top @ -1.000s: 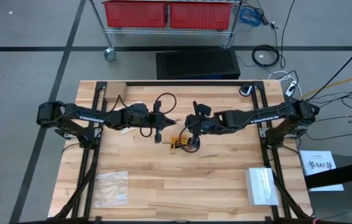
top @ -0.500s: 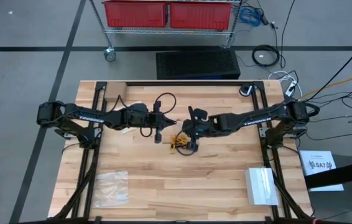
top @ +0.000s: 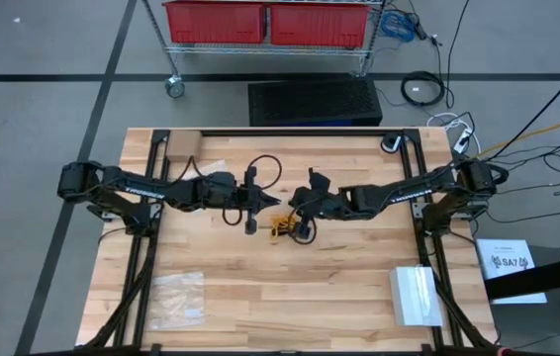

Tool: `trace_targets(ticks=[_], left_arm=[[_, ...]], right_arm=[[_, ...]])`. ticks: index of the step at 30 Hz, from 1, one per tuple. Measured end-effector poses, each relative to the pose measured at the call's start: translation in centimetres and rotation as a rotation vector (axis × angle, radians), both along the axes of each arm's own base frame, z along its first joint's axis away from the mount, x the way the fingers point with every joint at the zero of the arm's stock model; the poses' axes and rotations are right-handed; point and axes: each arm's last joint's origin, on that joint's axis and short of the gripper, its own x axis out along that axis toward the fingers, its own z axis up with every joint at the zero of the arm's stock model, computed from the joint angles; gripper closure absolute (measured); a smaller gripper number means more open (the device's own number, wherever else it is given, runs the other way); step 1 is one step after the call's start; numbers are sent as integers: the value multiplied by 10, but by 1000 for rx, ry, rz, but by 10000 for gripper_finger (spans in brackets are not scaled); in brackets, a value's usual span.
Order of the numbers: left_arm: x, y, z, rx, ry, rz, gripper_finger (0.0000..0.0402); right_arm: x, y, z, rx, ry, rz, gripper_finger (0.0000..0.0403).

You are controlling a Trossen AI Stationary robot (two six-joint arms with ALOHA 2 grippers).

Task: Sort rubber bands
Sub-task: Open the transparent zip bag

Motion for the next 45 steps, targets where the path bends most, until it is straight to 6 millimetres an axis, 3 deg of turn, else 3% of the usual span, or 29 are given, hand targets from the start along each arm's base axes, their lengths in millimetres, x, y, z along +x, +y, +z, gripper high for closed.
trace_targets(ticks=[7, 9, 13, 18, 29, 37, 45], left_arm=[[0, -3, 0, 4, 2, 15, 402], [0, -4, 0, -7, 0, 31, 402], [0, -6, 0, -7, -3, 44, 402], [1, -6, 1, -6, -6, 47, 402], [1, -9, 3, -4, -30, 42, 402], [4, -9, 2, 0, -52, 60, 402], [8, -9, -1, 0, -71, 64, 402]], right_arm=[[1, 1, 4, -15, -22, 40, 317], [1, 3, 6, -7, -37, 60, 325], [5, 3, -1, -19, -20, 55, 387], [12, 3, -2, -58, -73, 56, 401], [-1, 0, -31, -91, -195, 78, 403], [3, 2, -24, -41, -319, 185, 402], [5, -5, -24, 18, -354, 123, 342]])
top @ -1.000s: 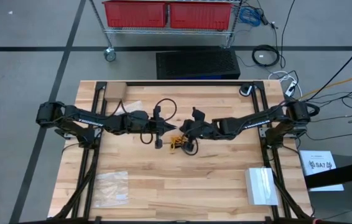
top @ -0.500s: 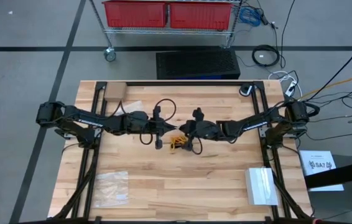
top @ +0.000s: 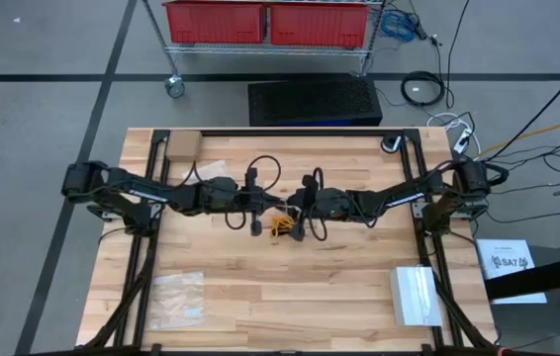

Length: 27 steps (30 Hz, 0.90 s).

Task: Sort rubber bands
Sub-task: Open the transparent zip bag

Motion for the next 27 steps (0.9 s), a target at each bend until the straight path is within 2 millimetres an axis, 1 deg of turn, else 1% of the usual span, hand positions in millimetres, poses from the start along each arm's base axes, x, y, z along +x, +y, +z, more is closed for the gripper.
trace_targets(ticks=[6, 8, 10, 12, 14, 16, 20, 21, 27], left_arm=[[0, -1, 0, 0, -4, -4, 402], [0, -2, 0, -1, -4, -6, 402], [0, -2, 0, -1, -5, -8, 402], [0, -4, 1, 0, -13, -12, 402], [0, -4, 2, -1, -20, -14, 402], [1, -4, 2, -1, -23, -14, 402], [1, -5, 3, -3, -30, -17, 402], [1, -6, 3, -3, -30, -19, 402], [1, -6, 4, -2, -39, -20, 402]], right_arm=[[0, -4, -4, -29, 15, -104, 258], [0, -4, -4, -36, 21, -115, 240], [-1, -3, -2, -42, 29, -86, 235], [0, -1, 0, -28, 9, -10, 244], [1, 0, 0, -9, 0, 55, 266], [1, -2, 0, 0, 0, 76, 300], [2, -8, 0, -4, -12, 52, 384], [2, -8, 2, -12, -31, 43, 393], [3, -6, 8, -51, -84, 1, 401]])
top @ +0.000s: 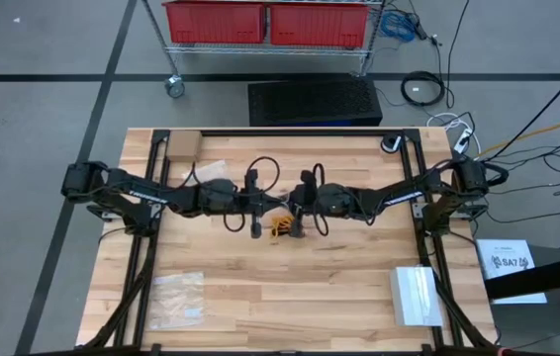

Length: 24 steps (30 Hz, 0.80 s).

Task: Sort rubber bands
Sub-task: Open the transparent zip bag, then put the yellow rubber band into the transparent zip bag

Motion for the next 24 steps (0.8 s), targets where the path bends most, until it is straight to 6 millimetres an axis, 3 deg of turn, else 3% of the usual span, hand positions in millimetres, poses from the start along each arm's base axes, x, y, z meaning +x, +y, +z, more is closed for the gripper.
trace_targets(ticks=[9, 13, 20, 24], left_arm=[[0, -3, -1, 12, 9, 35, 402], [0, -3, -1, 16, 8, 55, 402], [0, -6, -2, 9, 21, 78, 402], [-1, -3, -4, 65, 46, 165, 402]], right_arm=[[-15, 3, -11, -3, 8, -177, 403], [-26, 4, -22, 50, 43, -136, 403], [-29, 7, -19, 50, 74, 5, 403], [-37, 7, -8, 51, 118, 13, 390]])
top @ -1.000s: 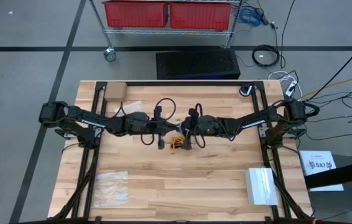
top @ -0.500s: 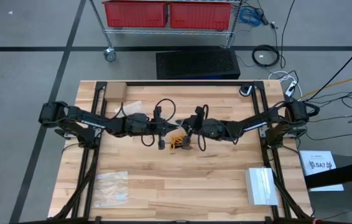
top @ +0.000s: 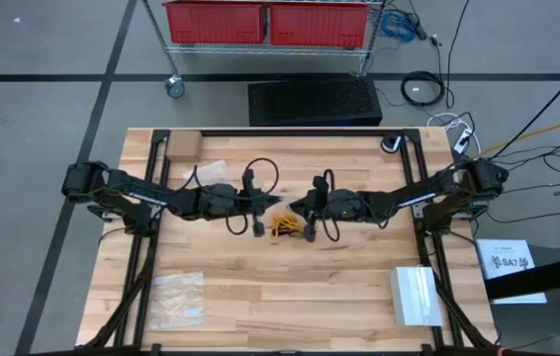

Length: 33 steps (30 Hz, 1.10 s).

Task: Sort rubber bands
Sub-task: Put the yellow rubber band into the transparent zip bag

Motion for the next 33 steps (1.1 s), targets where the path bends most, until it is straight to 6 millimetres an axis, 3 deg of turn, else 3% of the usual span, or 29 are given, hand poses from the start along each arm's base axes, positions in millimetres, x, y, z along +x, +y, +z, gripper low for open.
trace_targets(ticks=[7, 12, 18, 23, 33], left_arm=[[-3, 14, -5, 5, 68, 64, 402], [-6, 24, -1, 24, 70, 94, 402], [-12, 35, 5, 27, 61, 134, 402], [-14, 38, 6, 26, 70, 144, 402], [-15, 38, 4, 25, 91, 144, 402]], right_arm=[[-21, 6, 33, 29, 103, 8, 316], [-31, 20, 37, 75, 138, 42, 277], [-22, 36, 6, 139, 269, 42, 276], [-11, 34, -28, 168, 368, -16, 286], [-3, 20, -51, 227, 423, -76, 286]])
